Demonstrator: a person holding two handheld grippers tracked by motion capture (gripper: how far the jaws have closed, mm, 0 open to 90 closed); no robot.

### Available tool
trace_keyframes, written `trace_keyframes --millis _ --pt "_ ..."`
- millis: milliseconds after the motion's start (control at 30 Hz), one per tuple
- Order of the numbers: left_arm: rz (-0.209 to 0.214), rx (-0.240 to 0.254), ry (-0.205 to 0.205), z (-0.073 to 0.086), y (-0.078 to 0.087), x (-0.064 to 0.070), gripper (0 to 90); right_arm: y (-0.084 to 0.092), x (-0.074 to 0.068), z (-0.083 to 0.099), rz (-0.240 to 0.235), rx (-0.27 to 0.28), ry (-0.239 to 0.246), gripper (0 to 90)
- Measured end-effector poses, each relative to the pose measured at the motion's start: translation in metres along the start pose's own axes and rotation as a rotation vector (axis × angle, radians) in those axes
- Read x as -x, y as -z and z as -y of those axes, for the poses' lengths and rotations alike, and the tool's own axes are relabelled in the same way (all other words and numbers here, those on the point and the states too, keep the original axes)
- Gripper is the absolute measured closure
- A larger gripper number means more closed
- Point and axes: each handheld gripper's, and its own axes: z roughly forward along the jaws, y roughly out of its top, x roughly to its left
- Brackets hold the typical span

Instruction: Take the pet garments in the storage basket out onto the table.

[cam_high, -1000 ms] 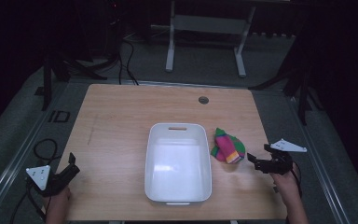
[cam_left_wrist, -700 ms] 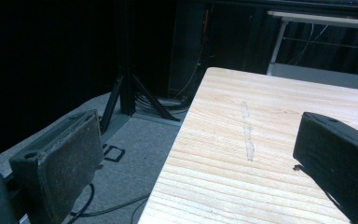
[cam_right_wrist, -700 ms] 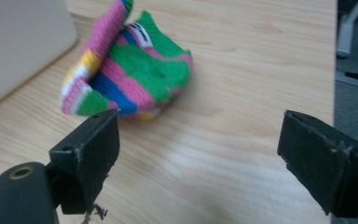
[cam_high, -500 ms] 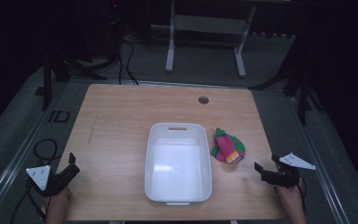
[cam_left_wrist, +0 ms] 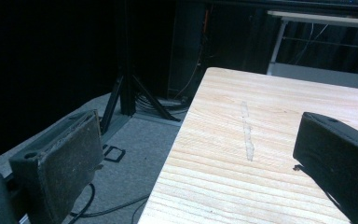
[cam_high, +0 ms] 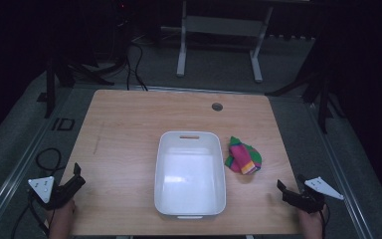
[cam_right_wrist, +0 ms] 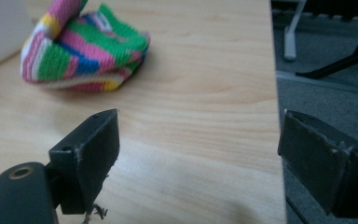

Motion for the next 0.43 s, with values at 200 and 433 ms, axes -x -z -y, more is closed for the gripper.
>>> trace_keyframes --millis 200,433 --pt "0.000 -0.001 -0.003 -0.0001 -0.0001 0.0002 1.9 0.0043 0.0027 0.0023 0.038 0.068 -0.055 13.2" --pt "-0.001 -0.001 -0.001 -0.0001 -0.0001 0.0001 1.9 0.0047 0.0059 0.0024 0.027 0.074 -0.084 13.4"
